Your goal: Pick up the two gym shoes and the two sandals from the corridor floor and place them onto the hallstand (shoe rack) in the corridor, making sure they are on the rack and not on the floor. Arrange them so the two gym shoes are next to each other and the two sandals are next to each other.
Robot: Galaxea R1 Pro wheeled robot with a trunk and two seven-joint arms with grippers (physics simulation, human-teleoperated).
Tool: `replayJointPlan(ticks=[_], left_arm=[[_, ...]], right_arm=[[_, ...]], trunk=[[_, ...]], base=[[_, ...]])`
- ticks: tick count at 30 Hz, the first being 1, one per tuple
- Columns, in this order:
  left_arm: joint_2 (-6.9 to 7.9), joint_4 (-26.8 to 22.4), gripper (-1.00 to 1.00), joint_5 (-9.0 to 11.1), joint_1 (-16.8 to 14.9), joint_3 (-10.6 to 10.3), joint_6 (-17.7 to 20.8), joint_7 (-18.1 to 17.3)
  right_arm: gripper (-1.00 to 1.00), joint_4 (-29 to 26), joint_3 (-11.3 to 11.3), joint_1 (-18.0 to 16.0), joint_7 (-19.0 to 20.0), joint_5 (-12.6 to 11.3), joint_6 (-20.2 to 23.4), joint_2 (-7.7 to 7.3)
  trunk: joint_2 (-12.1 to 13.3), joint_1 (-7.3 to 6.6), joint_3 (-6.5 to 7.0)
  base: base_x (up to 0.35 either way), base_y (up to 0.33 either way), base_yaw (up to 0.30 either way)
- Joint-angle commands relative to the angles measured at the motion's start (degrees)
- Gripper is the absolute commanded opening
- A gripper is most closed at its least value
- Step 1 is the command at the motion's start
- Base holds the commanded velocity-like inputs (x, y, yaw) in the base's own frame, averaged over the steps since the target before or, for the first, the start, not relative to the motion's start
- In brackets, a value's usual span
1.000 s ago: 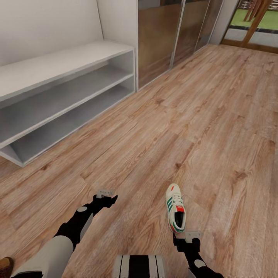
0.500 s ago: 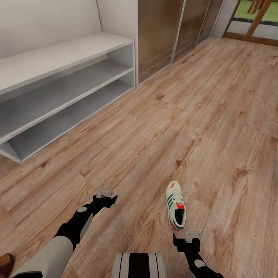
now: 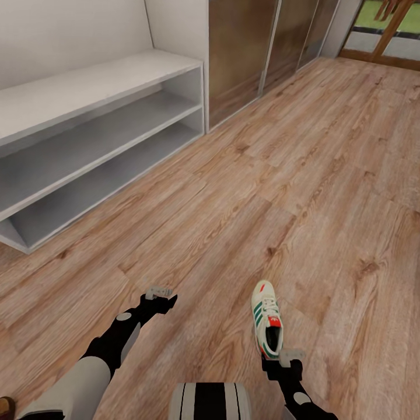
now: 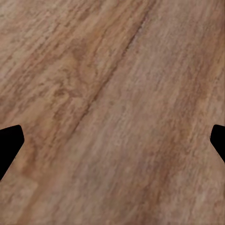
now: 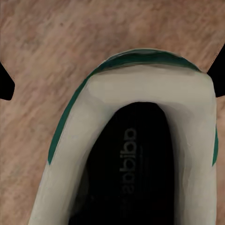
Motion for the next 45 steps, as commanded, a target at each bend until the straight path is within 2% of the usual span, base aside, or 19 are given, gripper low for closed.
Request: replayJointPlan(ticks=[1, 45], left_arm=[[-0.06, 0.0, 1.00, -0.6, 0.0, 0.4, -0.1, -0.4], [-0.08, 0.0, 1.00, -0.5, 0.0, 0.4, -0.2, -0.4]], right_arm=[[1.00, 0.1, 0.2, 0.0, -0.4, 0.2, -0.1, 0.01], [1.00, 0.1, 0.2, 0.0, -0.3, 0.2, -0.1, -0.07]], trunk=[[0.0, 0.00, -0.03], [0.0, 0.00, -0.03]], base=[[0.061, 0.000, 0.000], [0.017, 0.000, 0.000]])
